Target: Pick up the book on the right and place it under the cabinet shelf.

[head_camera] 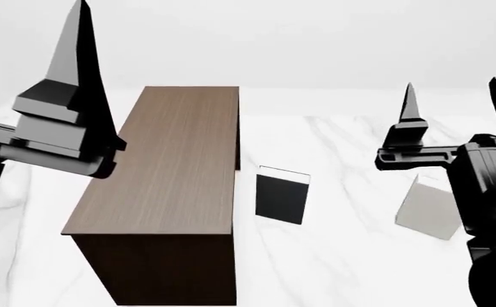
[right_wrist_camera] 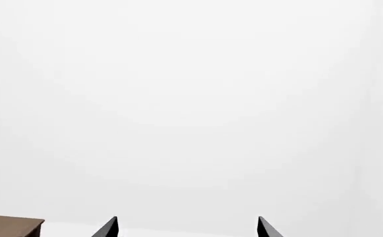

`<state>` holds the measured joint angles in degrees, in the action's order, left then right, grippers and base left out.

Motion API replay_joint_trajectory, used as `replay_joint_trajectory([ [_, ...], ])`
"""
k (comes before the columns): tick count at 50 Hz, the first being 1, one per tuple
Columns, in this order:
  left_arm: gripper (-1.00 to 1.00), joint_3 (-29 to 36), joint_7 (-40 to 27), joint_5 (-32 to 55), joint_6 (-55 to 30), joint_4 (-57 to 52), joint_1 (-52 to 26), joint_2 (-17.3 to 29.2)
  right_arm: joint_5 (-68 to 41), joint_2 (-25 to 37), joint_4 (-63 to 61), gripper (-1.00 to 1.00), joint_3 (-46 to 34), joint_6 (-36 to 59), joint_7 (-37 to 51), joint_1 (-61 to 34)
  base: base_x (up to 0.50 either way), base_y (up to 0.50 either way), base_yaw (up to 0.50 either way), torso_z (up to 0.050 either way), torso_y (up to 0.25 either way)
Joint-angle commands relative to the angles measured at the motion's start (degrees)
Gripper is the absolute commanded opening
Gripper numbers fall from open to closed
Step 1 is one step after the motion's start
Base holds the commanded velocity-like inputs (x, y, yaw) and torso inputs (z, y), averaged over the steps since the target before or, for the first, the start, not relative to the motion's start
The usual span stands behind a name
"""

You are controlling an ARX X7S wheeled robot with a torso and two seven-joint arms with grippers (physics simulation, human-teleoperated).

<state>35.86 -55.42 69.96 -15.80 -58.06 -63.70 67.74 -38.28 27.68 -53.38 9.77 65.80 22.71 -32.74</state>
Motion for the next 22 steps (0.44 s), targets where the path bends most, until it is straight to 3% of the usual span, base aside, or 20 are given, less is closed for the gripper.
replay_joint_trajectory([
  [1,1.00,0.44,0.56,-0.65,-0.17,-0.05,0.06,-0.04,-10.54,0.72,-4.89,1.00,7.64,11.88,2.78,-9.79,0.00,0.00,0.00,0.000,0.000],
  [10,1.00,0.73,1.12,-1.04,-0.02,0.01,0.26,-0.07,-23.49,0.19,-5.42,1.00,14.04,22.61,8.39,-20.51,0.00,0.00,0.00,0.000,0.000],
  [22,1.00,0.53,0.85,-0.31,-0.22,-0.08,-0.61,0.23,-45.38,5.30,0.83,1.00,13.66,22.66,26.18,-28.79,0.00,0.00,0.00,0.000,0.000],
])
